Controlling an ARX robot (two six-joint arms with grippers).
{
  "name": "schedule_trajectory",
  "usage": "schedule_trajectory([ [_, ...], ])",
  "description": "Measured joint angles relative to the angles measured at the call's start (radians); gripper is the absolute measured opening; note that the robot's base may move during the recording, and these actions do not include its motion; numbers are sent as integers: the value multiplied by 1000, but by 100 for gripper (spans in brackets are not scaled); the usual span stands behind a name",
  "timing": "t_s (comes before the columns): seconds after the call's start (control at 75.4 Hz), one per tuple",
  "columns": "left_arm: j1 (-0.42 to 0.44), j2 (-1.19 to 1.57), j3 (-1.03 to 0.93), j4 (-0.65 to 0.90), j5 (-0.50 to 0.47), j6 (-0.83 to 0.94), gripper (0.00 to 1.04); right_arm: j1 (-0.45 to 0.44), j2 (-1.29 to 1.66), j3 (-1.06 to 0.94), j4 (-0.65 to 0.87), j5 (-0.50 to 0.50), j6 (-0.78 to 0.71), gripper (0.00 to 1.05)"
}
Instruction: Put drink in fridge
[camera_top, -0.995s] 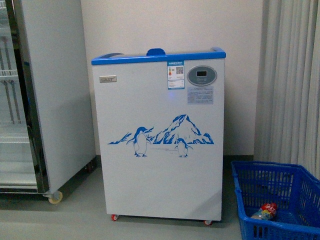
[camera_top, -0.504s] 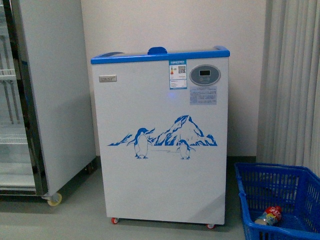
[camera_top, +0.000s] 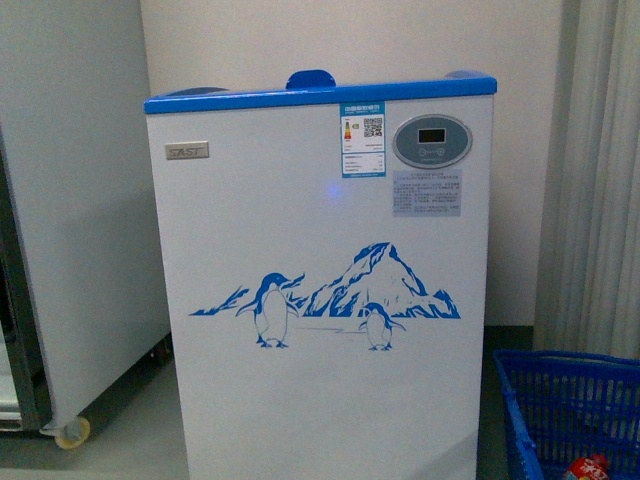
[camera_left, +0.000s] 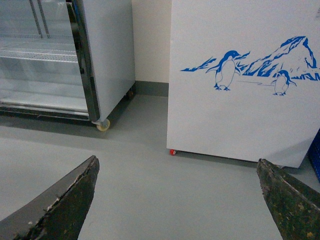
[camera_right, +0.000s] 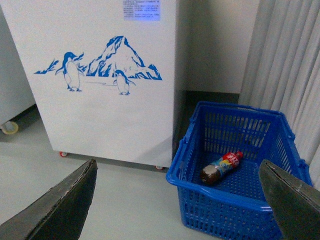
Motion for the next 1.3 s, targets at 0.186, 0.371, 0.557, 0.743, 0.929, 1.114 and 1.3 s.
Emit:
schedule_trajectory([
  [0.186,0,0,0,0,0,0,97,0,0,0,0,0,0,97],
  [0.371,0,0,0,0,0,0,97,0,0,0,0,0,0,97],
  [0.557,0,0,0,0,0,0,97,0,0,0,0,-1,0,97],
  [0.743,0,0,0,0,0,0,97,0,0,0,0,0,0,97],
  [0.929,0,0,0,0,0,0,97,0,0,0,0,0,0,97],
  [1.114,0,3,0,0,0,0,97,16,142,93,-240,228,103,97],
  [1.3,0,3,0,0,0,0,97,-283,755,164,-20,256,201,97],
])
